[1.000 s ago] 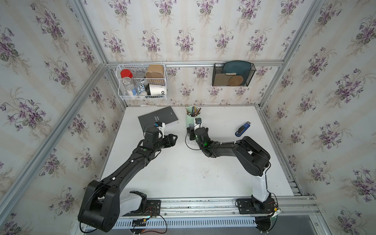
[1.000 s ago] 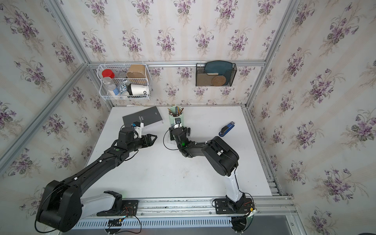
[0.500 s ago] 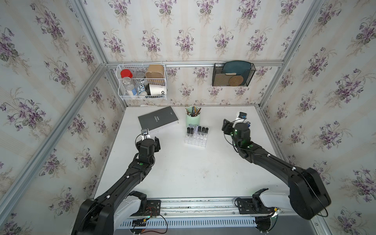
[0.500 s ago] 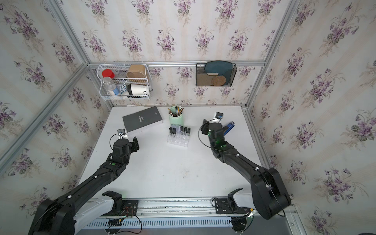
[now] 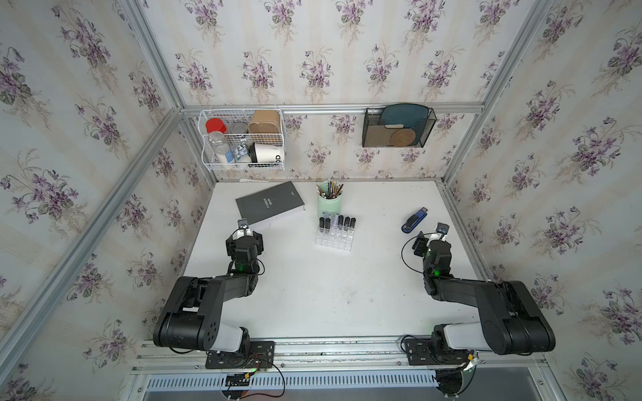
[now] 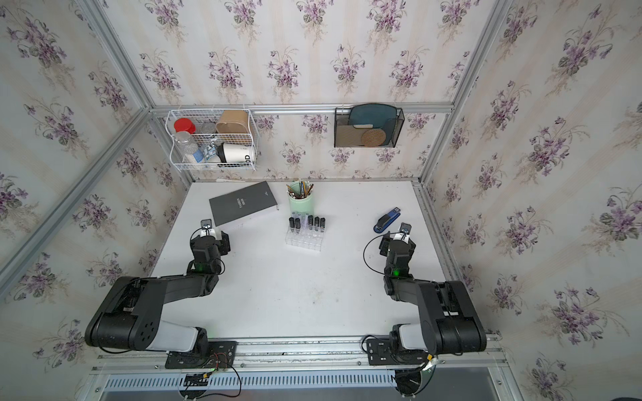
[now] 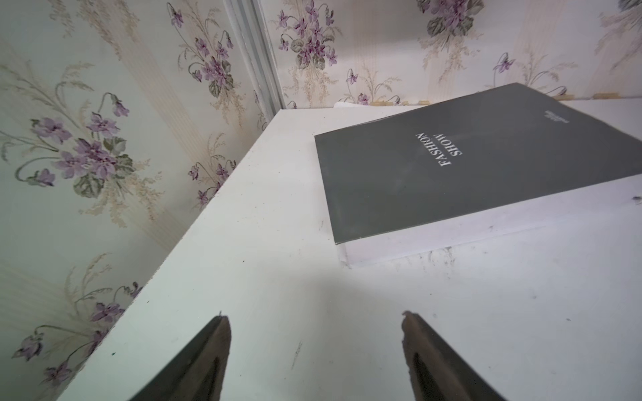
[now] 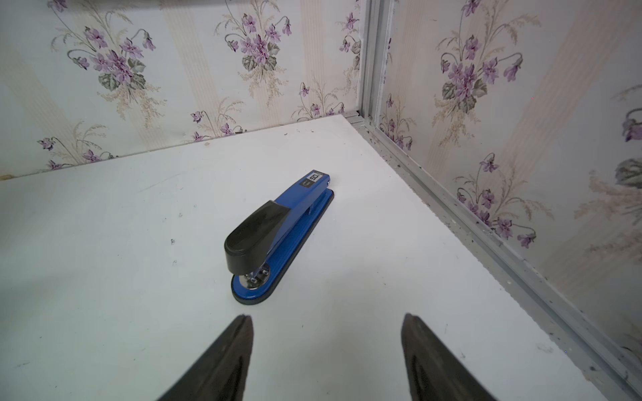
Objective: Arrange the lipsticks in the organizer
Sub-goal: Reset both arms
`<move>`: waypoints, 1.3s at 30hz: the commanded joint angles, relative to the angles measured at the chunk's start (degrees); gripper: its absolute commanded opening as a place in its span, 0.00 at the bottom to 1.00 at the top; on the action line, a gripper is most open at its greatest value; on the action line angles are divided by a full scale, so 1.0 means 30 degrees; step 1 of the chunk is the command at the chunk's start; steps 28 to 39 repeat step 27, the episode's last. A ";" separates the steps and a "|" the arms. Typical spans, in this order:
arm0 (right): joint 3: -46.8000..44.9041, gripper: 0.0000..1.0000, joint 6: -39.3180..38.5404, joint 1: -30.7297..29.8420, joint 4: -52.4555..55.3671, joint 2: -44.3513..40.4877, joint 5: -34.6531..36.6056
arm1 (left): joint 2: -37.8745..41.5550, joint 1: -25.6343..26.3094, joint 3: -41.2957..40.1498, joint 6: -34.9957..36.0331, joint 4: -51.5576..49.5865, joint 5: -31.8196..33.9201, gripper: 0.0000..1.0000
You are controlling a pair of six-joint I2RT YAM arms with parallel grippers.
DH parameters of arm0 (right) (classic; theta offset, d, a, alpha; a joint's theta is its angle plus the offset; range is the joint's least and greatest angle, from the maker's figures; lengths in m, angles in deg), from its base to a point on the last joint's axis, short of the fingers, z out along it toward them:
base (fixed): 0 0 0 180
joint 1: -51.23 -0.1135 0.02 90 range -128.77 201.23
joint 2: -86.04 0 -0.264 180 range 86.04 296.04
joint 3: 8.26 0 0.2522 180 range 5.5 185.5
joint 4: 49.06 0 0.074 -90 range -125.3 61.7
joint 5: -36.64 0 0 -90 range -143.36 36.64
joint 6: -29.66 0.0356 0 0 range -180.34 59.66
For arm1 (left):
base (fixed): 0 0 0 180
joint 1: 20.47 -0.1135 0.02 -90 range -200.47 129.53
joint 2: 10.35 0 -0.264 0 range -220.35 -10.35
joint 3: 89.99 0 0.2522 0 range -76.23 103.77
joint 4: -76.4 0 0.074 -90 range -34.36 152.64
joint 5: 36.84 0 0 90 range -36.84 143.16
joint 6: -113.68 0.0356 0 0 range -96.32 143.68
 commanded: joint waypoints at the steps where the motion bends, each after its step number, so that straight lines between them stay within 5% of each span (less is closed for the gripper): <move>1: -0.0643 0.74 -0.0743 -0.0004 -0.5451 0.0805 -0.1012 | -0.0652 -0.0501 -0.0560 -0.0209 0.2749 -0.2772 0.79; 3: -0.1011 0.74 -0.1273 -0.0003 -0.7318 0.1792 -0.2147 | -0.1173 -0.0601 -0.0691 -0.0381 0.2994 -0.3078 0.79; 5: -0.1326 0.87 -0.1584 0.0005 -0.8572 0.2560 -0.2616 | -0.1817 -0.0723 -0.0344 -0.0398 0.3316 -0.3043 0.83; 7: -0.0798 0.90 -0.1362 0.0020 -0.6975 0.2240 -0.2702 | -0.1276 -0.0946 0.0498 -0.1015 0.0755 -0.2983 0.84; 10: -0.0485 1.00 -0.1274 0.0047 -0.6661 0.2331 -0.2499 | -0.1664 -0.1035 0.0127 -0.0821 0.2125 -0.2958 0.84; 39: -0.0698 1.00 -0.1057 0.0061 -0.7159 0.2399 -0.1762 | -0.1652 -0.0814 0.0375 -0.0415 0.1661 -0.3333 0.85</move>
